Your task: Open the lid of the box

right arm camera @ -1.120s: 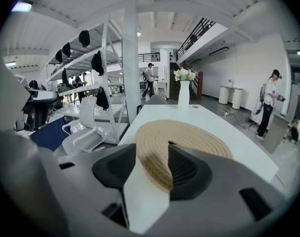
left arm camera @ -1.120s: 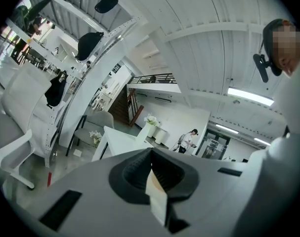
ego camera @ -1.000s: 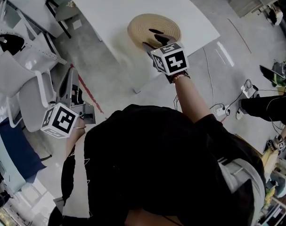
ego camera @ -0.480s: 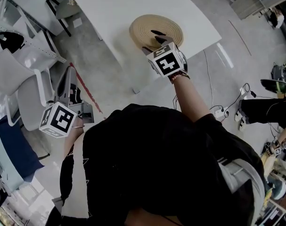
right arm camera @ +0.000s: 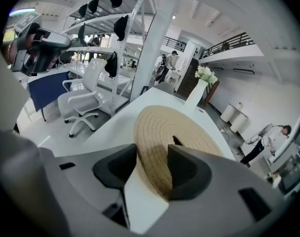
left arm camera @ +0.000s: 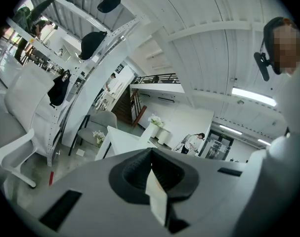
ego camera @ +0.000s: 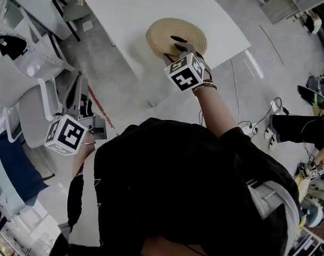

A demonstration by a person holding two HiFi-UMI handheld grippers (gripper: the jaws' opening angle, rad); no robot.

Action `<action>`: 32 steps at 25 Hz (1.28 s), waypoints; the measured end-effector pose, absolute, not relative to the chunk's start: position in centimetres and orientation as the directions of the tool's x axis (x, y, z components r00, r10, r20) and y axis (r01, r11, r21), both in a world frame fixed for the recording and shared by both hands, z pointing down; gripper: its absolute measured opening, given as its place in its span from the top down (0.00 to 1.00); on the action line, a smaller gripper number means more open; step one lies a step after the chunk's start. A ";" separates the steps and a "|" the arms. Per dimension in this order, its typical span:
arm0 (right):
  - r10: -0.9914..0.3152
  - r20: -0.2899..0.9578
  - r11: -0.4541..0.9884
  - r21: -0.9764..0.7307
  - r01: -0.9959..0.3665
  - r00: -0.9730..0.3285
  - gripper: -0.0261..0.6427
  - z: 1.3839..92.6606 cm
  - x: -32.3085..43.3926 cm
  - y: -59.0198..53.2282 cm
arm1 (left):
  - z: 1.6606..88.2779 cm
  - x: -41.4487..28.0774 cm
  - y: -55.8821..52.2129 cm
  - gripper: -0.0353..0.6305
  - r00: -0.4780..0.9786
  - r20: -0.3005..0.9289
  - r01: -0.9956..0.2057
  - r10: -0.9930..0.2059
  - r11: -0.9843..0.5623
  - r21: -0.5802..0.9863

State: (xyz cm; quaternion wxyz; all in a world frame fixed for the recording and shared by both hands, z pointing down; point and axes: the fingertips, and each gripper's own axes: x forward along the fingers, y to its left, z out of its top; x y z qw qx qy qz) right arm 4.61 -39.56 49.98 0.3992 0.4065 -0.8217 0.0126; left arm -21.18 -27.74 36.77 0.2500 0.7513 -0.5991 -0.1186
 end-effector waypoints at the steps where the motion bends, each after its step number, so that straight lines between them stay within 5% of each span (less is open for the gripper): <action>1: -0.655 0.669 0.670 0.301 -0.679 -0.351 0.67 49.9 4.6 -39.5 | 36.8 -21.2 -27.8 0.93 0.254 0.122 -0.841 -0.959 -0.157 0.518; 32: -0.518 0.727 0.730 0.100 -0.676 -0.451 0.68 48.5 4.8 -39.9 | 36.6 -20.7 -27.2 0.93 0.243 0.153 -0.858 -0.958 -0.138 0.495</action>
